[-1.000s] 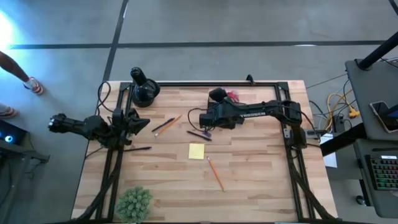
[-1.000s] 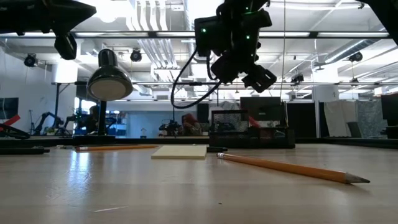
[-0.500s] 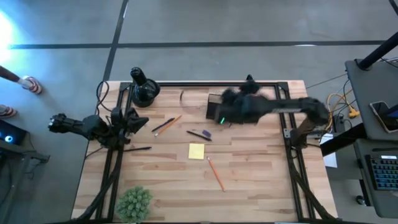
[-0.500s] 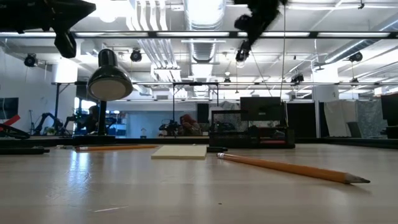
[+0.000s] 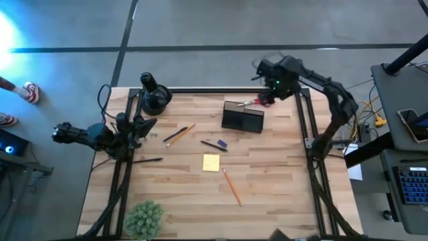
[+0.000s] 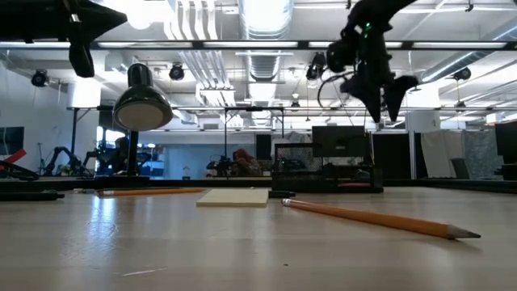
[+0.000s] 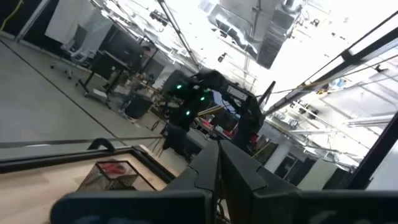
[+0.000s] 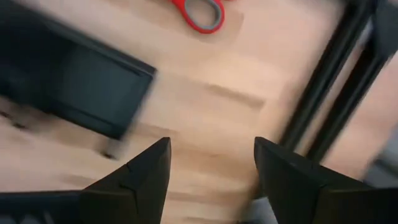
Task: Pick and place office supplies into organizer
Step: Put the scissors into the desk organizer
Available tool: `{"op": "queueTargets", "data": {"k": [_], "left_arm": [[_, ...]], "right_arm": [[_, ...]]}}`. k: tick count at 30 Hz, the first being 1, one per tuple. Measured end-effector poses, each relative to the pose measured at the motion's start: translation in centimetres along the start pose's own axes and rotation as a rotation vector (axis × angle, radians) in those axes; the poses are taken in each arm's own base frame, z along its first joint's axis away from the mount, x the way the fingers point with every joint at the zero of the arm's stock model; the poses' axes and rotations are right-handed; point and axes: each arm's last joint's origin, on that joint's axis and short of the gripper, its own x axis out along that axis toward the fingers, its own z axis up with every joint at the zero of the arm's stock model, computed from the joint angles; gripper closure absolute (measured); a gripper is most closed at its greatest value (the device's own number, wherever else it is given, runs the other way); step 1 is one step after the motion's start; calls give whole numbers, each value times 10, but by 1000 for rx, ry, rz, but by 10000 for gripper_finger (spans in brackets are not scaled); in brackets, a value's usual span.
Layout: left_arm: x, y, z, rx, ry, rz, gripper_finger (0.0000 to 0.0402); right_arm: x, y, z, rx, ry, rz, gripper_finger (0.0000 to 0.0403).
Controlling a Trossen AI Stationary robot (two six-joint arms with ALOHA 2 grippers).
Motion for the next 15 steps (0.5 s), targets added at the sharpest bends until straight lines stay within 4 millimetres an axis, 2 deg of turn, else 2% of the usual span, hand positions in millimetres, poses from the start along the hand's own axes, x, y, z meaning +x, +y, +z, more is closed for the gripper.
{"op": "queueTargets", "data": {"k": [5,7,10,15], "left_arm": [[0,0,0,0,0,0,402],[0,0,0,1,-4,12,402],[0,1,0,-8,-15,35,402],[0,2,1,-26,-26,57,402]], "right_arm": [[20,22,17,-635,4,-216,183],[31,30,30,-827,-9,-286,184],[48,33,54,-948,6,-357,184],[76,9,86,-932,109,-284,200]]}}
